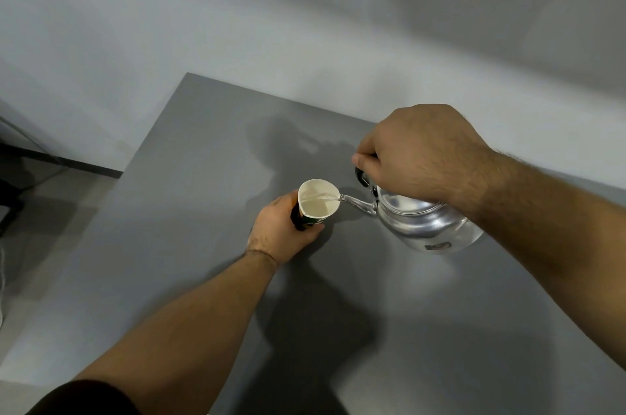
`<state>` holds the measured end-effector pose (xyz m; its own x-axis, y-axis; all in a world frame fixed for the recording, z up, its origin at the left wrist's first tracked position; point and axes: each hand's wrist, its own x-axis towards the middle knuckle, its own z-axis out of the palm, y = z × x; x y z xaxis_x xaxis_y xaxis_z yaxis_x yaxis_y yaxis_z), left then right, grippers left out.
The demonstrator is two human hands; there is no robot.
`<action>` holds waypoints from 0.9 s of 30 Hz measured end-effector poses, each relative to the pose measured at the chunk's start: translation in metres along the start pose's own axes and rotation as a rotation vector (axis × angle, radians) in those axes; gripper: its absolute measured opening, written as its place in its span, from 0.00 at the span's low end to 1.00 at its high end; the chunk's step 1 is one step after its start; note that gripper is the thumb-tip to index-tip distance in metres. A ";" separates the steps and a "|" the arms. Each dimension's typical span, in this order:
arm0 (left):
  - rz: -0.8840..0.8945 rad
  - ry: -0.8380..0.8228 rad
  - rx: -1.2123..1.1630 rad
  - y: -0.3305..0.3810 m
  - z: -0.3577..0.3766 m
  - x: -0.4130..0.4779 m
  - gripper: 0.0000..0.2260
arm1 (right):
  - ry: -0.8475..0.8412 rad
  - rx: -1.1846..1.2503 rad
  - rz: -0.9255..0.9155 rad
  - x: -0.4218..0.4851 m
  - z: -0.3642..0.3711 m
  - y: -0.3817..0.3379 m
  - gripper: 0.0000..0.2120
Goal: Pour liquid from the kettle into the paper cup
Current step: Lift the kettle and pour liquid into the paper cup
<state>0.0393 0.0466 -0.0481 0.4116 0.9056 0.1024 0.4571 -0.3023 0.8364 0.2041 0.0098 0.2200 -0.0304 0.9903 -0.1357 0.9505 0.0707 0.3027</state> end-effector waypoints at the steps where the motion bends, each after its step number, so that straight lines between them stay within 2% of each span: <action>1: 0.002 -0.002 0.004 0.000 0.000 0.000 0.25 | -0.005 -0.006 0.002 0.000 -0.001 0.000 0.21; 16: 0.028 0.025 -0.013 -0.001 0.001 0.000 0.25 | -0.026 -0.072 -0.036 0.008 -0.005 -0.005 0.21; 21: 0.033 0.024 -0.012 -0.002 0.002 0.000 0.27 | 0.030 -0.084 -0.030 0.012 0.006 -0.005 0.21; 27: 0.045 0.032 0.007 -0.003 0.002 0.000 0.25 | -0.020 0.053 0.037 0.029 0.028 -0.006 0.21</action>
<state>0.0399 0.0472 -0.0515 0.4064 0.9000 0.1576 0.4442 -0.3454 0.8267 0.2062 0.0352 0.1879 0.0109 0.9895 -0.1442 0.9658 0.0269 0.2577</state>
